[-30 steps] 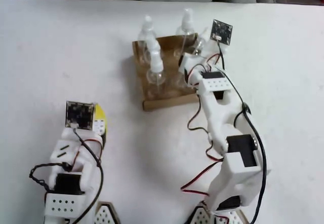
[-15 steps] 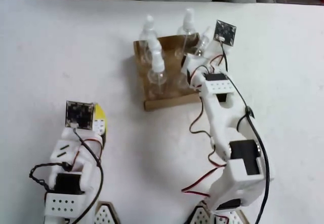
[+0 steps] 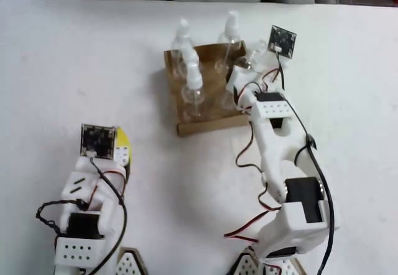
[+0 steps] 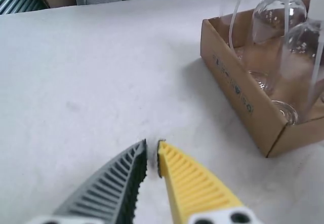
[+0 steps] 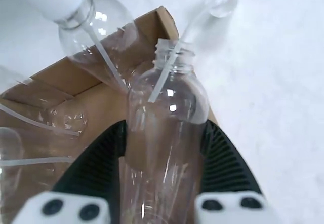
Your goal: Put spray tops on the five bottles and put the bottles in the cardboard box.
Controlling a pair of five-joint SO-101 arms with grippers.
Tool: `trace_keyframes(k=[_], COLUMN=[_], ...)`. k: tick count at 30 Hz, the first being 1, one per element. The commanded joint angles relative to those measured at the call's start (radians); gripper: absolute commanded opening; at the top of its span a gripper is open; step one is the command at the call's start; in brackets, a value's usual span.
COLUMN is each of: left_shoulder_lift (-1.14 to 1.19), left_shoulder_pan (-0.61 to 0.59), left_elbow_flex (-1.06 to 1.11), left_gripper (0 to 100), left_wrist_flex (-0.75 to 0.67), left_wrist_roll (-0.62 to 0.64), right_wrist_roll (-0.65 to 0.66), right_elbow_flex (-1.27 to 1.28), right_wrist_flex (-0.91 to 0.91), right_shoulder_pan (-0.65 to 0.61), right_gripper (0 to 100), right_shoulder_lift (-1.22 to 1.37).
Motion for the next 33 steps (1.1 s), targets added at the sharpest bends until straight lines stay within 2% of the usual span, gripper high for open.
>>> trace_keyframes(k=[1, 8, 19, 33], left_shoulder_lift=[-0.004, -0.004, -0.004, -0.004], left_shoulder_pan=[-0.005, -0.005, -0.005, -0.004], left_elbow_flex=[-0.003, -0.003, -0.003, -0.003], left_gripper=[6, 6, 6, 6], left_wrist_flex=[-0.031, -0.031, -0.031, -0.031], left_wrist_roll=[-0.011, -0.011, -0.011, -0.011], right_wrist_roll=[0.011, 0.009, 0.011, 0.011], right_elbow_flex=[-0.006, -0.003, 0.012, 0.014], right_wrist_flex=[-0.012, -0.010, 0.148, 0.361], right_shoulder_pan=[0.054, 0.076, 0.079, 0.202], right_gripper=[1.6, 1.6, 1.6, 1.6], right_shoulder_lift=[-0.056, -0.081, -0.191, -0.317])
